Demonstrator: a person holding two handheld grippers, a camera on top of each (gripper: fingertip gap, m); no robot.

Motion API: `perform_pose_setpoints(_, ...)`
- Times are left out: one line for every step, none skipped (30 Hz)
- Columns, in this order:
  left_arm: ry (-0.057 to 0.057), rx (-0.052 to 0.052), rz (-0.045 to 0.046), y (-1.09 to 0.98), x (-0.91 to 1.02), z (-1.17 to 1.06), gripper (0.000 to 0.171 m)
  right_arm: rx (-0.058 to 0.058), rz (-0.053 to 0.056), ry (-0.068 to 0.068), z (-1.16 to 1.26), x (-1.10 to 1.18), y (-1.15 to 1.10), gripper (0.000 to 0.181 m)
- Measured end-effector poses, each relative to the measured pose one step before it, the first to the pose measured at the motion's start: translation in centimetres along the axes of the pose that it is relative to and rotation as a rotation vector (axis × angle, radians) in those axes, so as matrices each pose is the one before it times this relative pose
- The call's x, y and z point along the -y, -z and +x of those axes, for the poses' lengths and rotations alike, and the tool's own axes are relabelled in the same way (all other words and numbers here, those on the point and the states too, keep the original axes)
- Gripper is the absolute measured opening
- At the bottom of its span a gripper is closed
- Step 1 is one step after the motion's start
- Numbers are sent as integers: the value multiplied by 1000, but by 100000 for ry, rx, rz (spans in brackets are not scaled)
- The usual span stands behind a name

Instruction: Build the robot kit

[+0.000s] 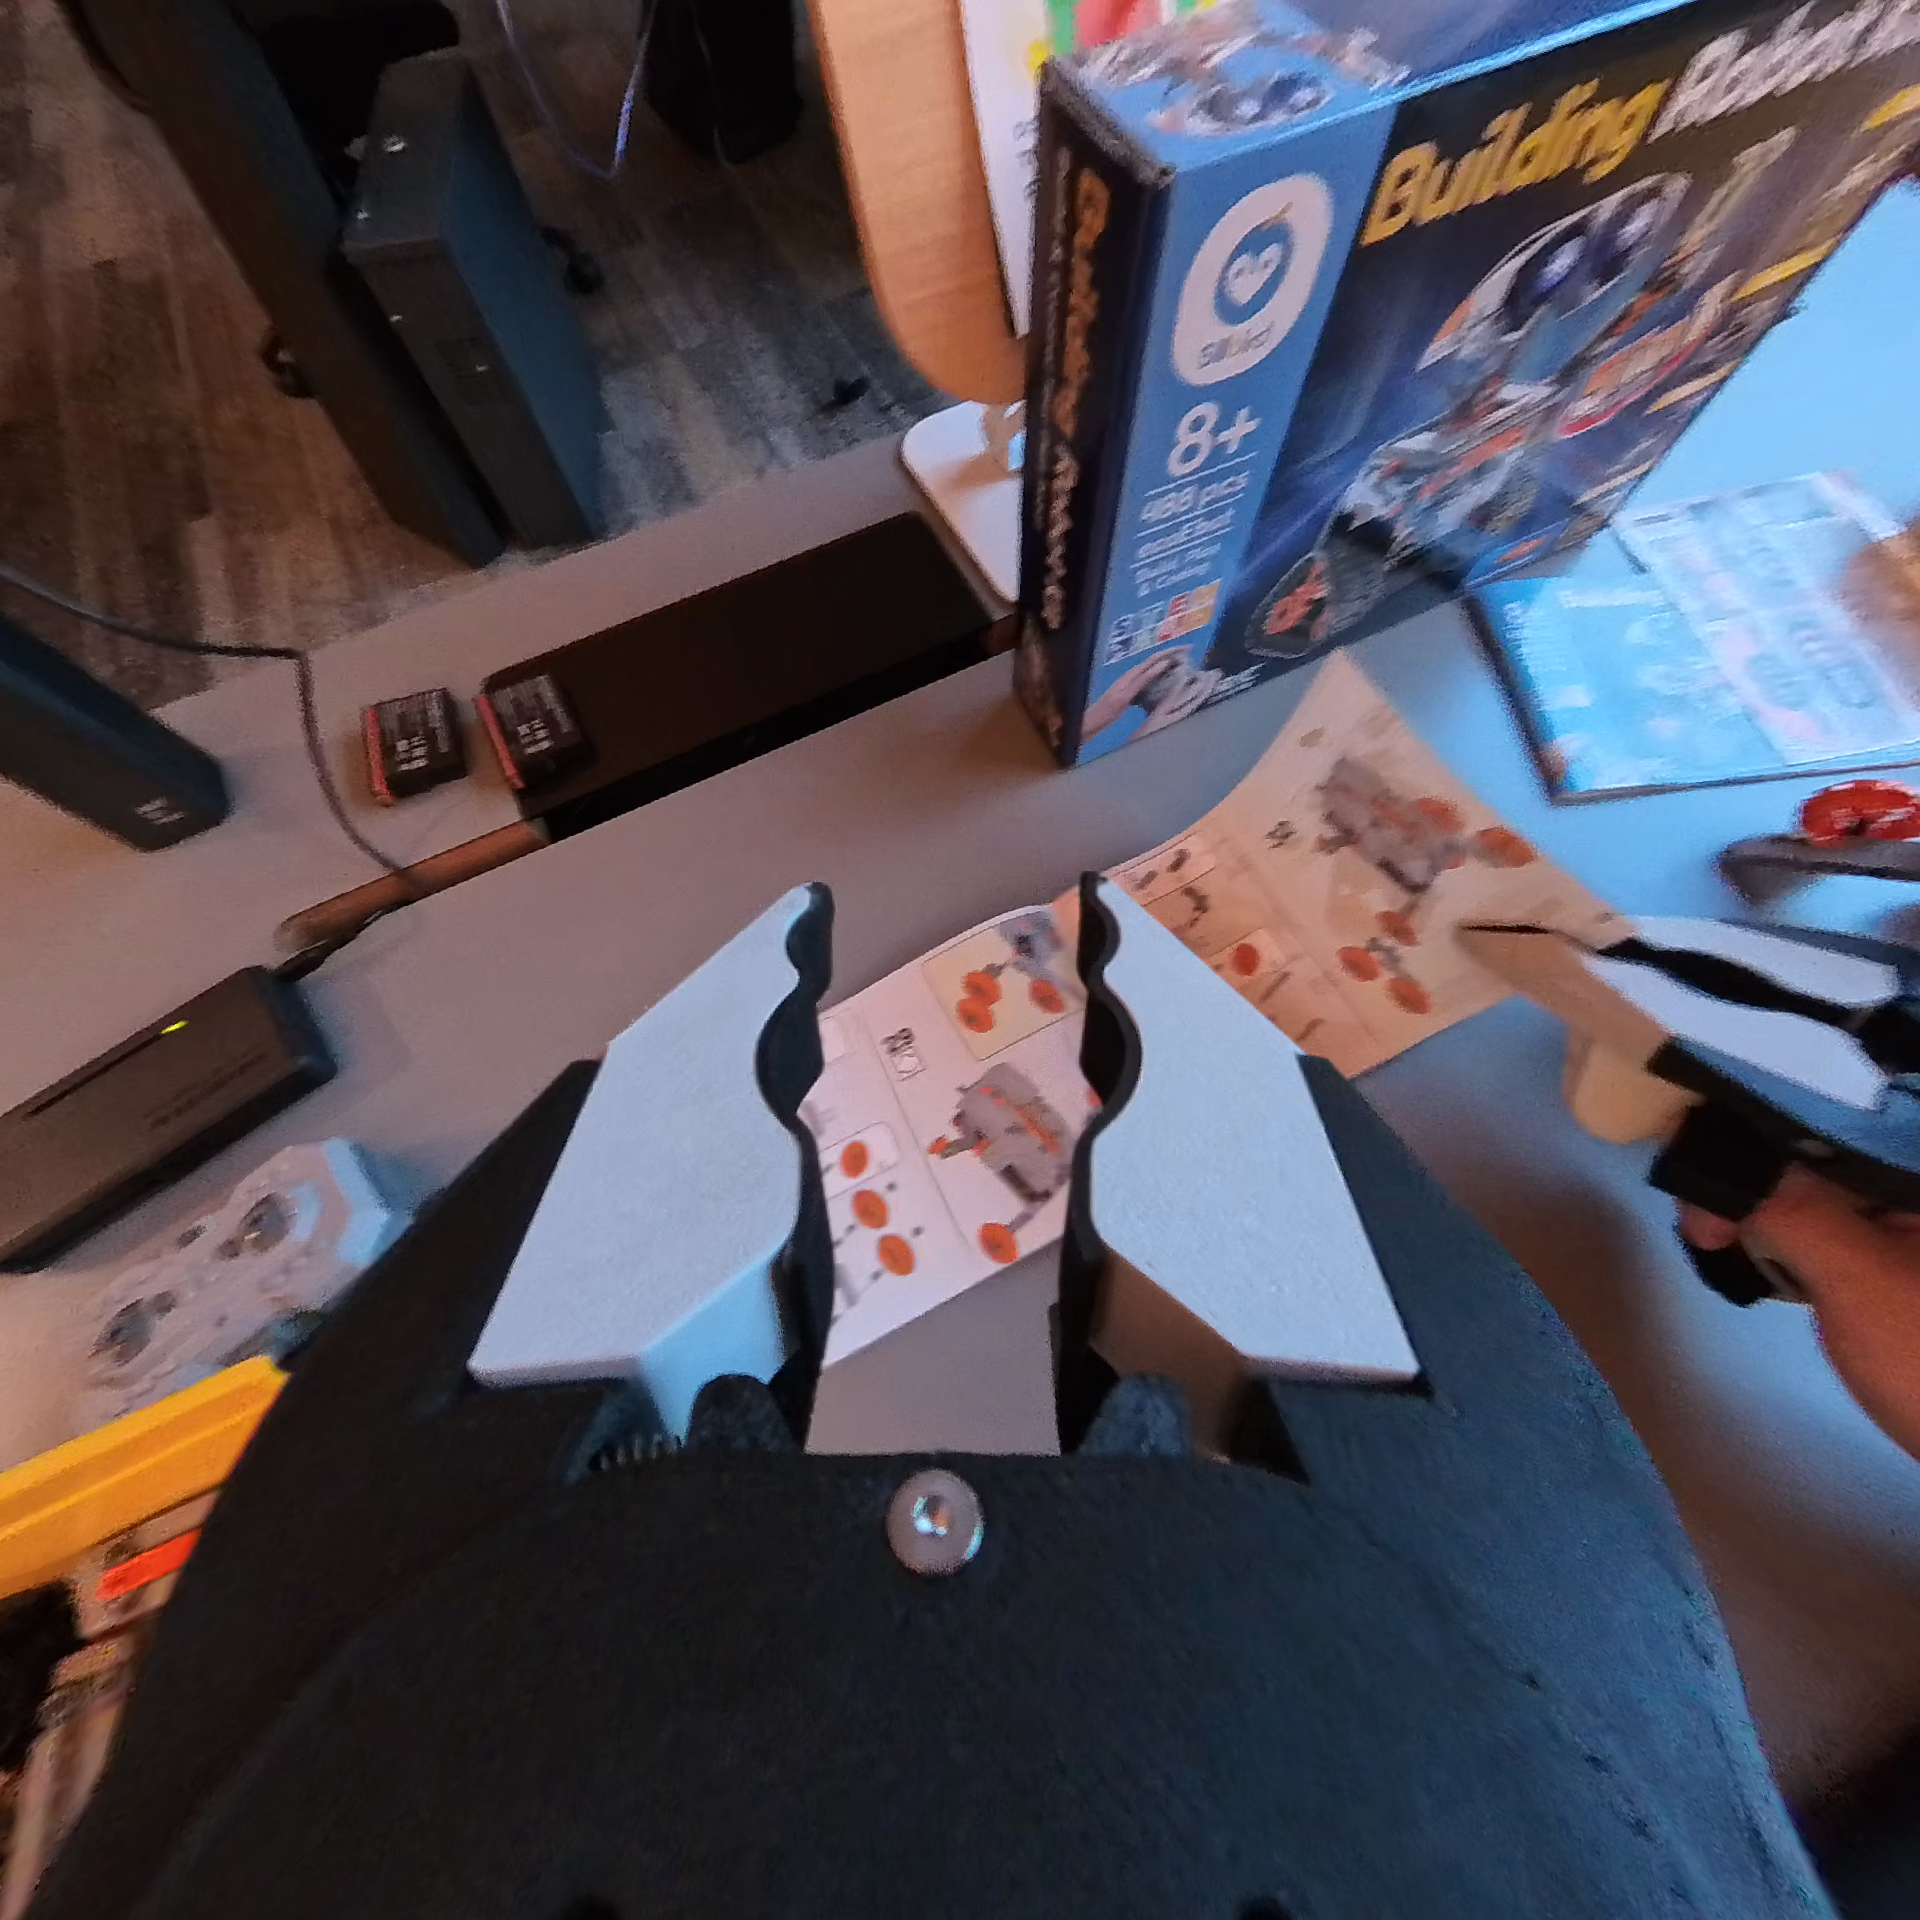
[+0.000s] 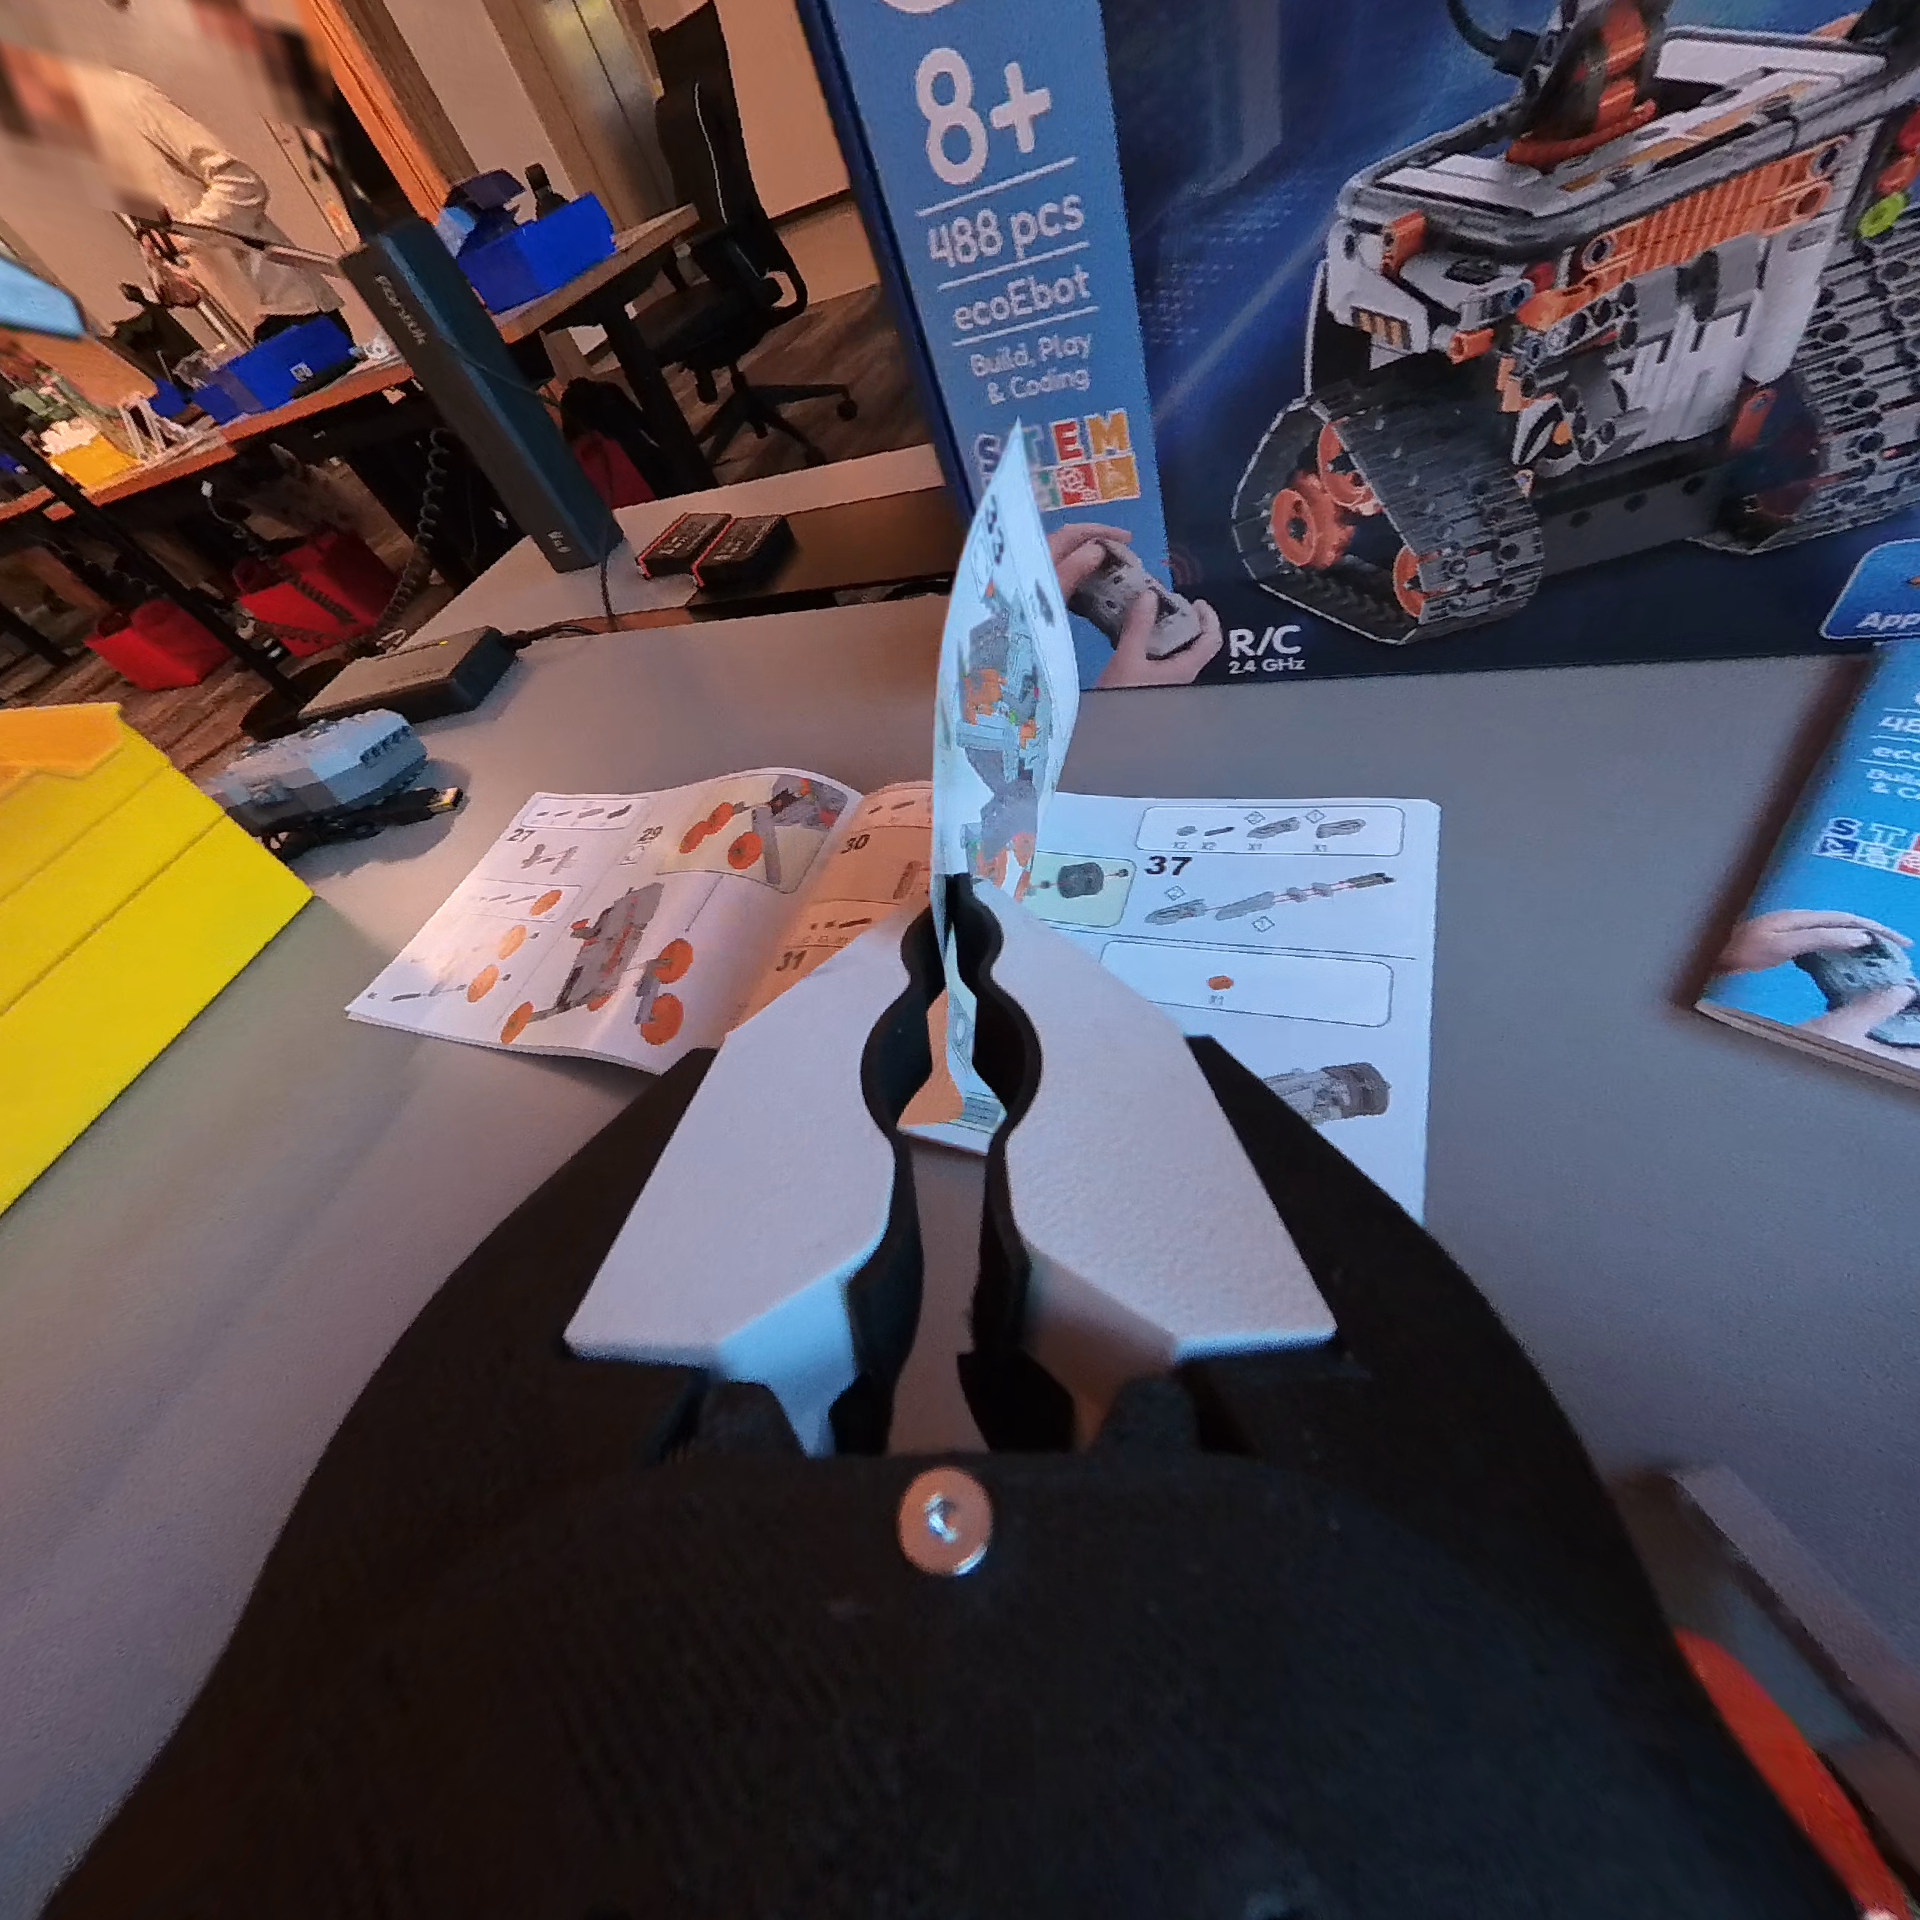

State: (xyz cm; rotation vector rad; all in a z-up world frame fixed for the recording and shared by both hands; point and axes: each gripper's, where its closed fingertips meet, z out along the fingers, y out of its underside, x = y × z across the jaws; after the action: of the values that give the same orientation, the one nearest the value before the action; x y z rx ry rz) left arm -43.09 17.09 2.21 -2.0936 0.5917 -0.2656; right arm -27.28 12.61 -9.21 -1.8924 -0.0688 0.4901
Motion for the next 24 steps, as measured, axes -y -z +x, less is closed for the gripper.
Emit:
perform_pose_setpoints(1216,-3347,1391,315,322,744,46,258,-47,839,-218,-23,11,0)
perform_pose_setpoints(642,-3346,1538,405,358,887,46,-114,-151,1072,-138,-42,18,0)
perform_pose_setpoints(-245,-3298,2062,483,409,978,47,-399,-45,1087,-67,-54,31,0)
perform_pose_setpoints(-423,-3004,2366,504,438,1005,46,-389,-81,697,-6,-49,23,0)
perform_pose_setpoints(-159,-2950,1841,439,325,1000,46,17,-146,-49,-35,-12,27,0)
perform_pose_setpoints(-374,-2938,585,358,105,962,46,215,-83,-387,-44,-3,25,0)
perform_pose_setpoints(-264,-2165,-445,342,-80,756,46,-229,-17,-140,16,-10,19,0)
perform_pose_setpoints(65,-860,-678,370,-186,503,47,-343,186,202,24,10,36,0)
perform_pose_setpoints(113,241,-531,461,-231,290,48,-212,134,252,-17,14,47,0)
perform_pose_setpoints(-48,706,-96,535,-230,197,48,67,128,156,-67,7,32,0)
perform_pose_setpoints(-207,424,211,596,-232,221,48,158,101,118,-99,29,39,0)
perform_pose_setpoints(-290,2,380,632,-253,259,48,-16,155,428,-92,44,48,0)
perform_pose_setpoints(-14,-236,439,640,-309,213,48,-411,-51,484,-49,13,23,0)
perform_pose_setpoints(720,-126,562,643,-351,109,48,-228,114,59,-92,19,42,0)
perform_pose_setpoints(1264,-85,846,628,-343,7,48,-148,252,-116,-85,34,41,0)
perform_pose_setpoints(1524,-219,968,610,-360,-37,47,-386,155,83,-28,21,51,0)
perform_pose_setpoints(1838,-277,845,590,-420,-90,47,-395,85,282,-5,10,36,0)
perform_pose_setpoints(2142,-153,733,568,-466,-164,47,-271,-161,175,2,-29,27,0)
perform_pose_setpoints(2314,44,953,553,-473,-221,47,-139,-43,-148,29,0,34,0)
perform_pose_setpoints(2112,-136,1095,507,-500,-206,46,-1,25,-410,34,10,31,0)
perform_pose_setpoints(1809,-507,890,451,-538,-168,45,-93,-85,-250,47,-10,11,0)
perform_pose_setpoints(1632,-541,423,394,-603,-184,45,-262,-21,113,66,4,-1,0)
perform_pose_setpoints(1519,-71,132,357,-593,-283,45,-309,83,190,62,-7,-12,0)
perform_pose_setpoints(1170,582,160,334,-536,-379,45,-177,-27,-49,29,-6,-19,0)
